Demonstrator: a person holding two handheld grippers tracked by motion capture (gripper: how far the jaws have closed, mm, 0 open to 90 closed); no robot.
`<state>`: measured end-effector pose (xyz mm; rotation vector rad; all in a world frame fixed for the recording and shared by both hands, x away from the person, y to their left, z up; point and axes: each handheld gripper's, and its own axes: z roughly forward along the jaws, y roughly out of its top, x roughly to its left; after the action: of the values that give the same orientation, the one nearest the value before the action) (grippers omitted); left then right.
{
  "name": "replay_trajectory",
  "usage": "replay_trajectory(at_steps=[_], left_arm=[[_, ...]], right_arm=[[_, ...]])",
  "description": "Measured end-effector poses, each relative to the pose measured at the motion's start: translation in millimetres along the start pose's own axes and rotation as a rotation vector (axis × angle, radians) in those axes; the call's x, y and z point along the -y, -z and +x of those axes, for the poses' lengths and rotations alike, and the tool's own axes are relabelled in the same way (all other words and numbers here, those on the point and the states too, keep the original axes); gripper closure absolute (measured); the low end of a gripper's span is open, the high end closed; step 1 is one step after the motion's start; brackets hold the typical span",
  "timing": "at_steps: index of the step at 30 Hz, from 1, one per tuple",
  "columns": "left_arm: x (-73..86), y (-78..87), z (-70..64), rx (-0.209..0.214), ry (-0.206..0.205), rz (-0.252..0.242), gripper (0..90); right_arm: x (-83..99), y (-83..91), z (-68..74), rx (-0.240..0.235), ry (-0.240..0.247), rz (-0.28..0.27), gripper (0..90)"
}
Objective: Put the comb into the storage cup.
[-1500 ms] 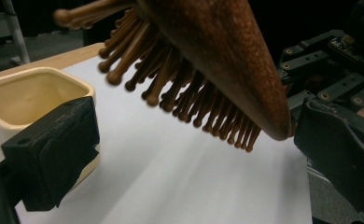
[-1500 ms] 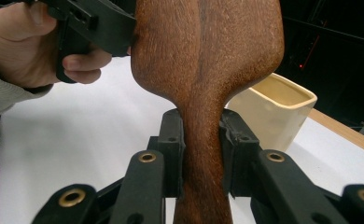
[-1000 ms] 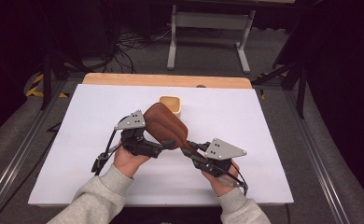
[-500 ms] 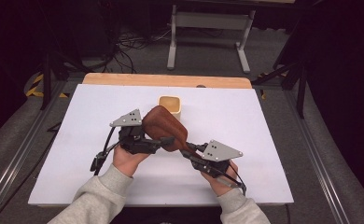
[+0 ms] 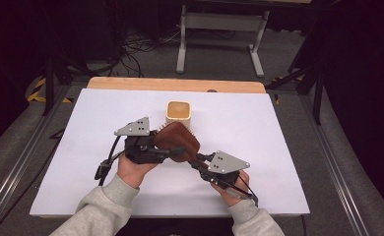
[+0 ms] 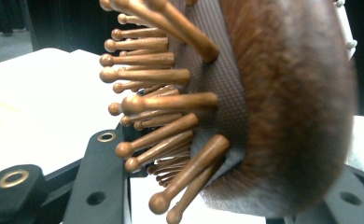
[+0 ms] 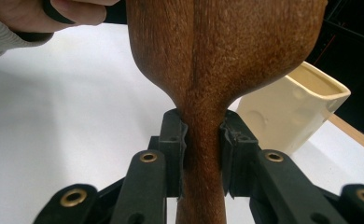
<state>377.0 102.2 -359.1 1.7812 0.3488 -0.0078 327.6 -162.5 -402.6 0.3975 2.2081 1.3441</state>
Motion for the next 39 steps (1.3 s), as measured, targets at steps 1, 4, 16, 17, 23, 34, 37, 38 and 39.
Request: replay_trajectory(at_steps=[1, 4, 16, 17, 23, 34, 37, 38, 39], left_arm=[[-0.7, 0.2, -0.7, 0.005, 0.004, 0.006, 54.5], [-1.7, 0.4, -0.9, 0.011, -0.007, 0.002, 56.2], [-18.2, 9.7, 0.0, -0.007, -0.014, -0.028, 58.3], [-21.3, 11.7, 0.6, -0.016, -0.020, -0.026, 58.2], [-41.6, 21.6, 5.1, -0.062, -0.057, -0.012, 57.7], [-72.5, 31.7, 13.3, -0.135, -0.099, 0.011, 57.2], [-80.6, 34.1, 16.0, -0.151, -0.106, 0.012, 57.1], [-82.5, 34.7, 16.7, -0.156, -0.111, 0.013, 57.1], [-84.9, 35.2, 17.6, -0.162, -0.112, 0.014, 57.1]], right_arm=[[-0.1, 0.1, -0.1, -0.001, 0.001, -0.002, 73.2], [-0.3, 0.9, -0.1, -0.002, 0.007, -0.009, 73.3], [-4.8, 11.4, -3.5, 0.011, 0.003, -0.087, 53.0], [-5.0, 12.6, -4.6, 0.009, -0.003, -0.095, 48.9], [-4.8, 20.0, -15.9, -0.007, -0.065, -0.151, 22.6], [4.2, 29.9, -35.1, 0.015, -0.151, -0.147, 5.2], [6.8, 33.0, -37.7, 0.023, -0.160, -0.136, 4.6], [7.4, 34.1, -38.4, 0.027, -0.163, -0.132, 4.4], [8.1, 34.9, -39.2, 0.029, -0.165, -0.130, 4.3]])
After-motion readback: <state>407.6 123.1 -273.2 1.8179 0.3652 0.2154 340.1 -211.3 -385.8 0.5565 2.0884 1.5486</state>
